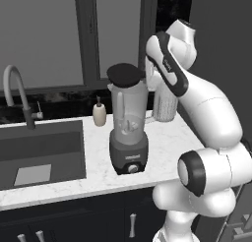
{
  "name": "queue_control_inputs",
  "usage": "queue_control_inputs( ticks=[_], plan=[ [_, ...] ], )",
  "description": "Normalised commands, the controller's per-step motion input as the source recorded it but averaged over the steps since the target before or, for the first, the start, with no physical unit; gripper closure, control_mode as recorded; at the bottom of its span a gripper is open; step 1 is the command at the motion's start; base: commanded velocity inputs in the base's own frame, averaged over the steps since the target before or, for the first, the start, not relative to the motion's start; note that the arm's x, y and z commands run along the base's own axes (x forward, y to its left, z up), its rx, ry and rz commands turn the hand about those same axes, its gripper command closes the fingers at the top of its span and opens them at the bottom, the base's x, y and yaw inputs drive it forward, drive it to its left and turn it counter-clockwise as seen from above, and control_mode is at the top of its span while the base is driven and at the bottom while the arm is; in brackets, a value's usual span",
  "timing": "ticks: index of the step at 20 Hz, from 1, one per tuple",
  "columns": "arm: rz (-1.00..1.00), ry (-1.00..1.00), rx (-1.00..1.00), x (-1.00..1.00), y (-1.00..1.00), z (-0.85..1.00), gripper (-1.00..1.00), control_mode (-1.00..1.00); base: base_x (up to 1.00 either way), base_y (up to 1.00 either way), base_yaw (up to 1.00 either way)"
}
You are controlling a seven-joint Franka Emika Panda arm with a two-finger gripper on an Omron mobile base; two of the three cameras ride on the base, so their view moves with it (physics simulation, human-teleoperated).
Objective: Close the lid blender by securely placing the lid on top.
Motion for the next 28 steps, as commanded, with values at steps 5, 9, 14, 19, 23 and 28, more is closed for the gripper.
queue_control_inputs(
  ticks=[5, 9, 14, 19, 23, 28],
  plan=[
    [0.17, -0.15, 0.00, -0.47, 0.00, -0.02, 1.00, -1.00, 0.00, 0.00, 0.00],
    [0.15, -0.10, 0.00, -0.45, 0.00, 0.00, 1.00, -1.00, 0.00, 0.00, 0.00],
    [0.09, 0.05, 0.00, -0.01, 0.00, -0.26, 1.00, -1.00, 0.00, 0.00, 0.00],
    [0.01, 0.18, 0.00, 0.47, 0.00, -0.18, 1.00, -1.00, 0.00, 0.00, 0.00],
    [0.00, 0.28, 0.00, 0.42, 0.00, -0.01, 1.00, -1.00, 0.00, 0.00, 0.00],
    [0.00, 0.11, 0.00, 0.04, 0.00, 0.00, 1.00, -1.00, 0.00, 0.00, 0.00]
  ],
)
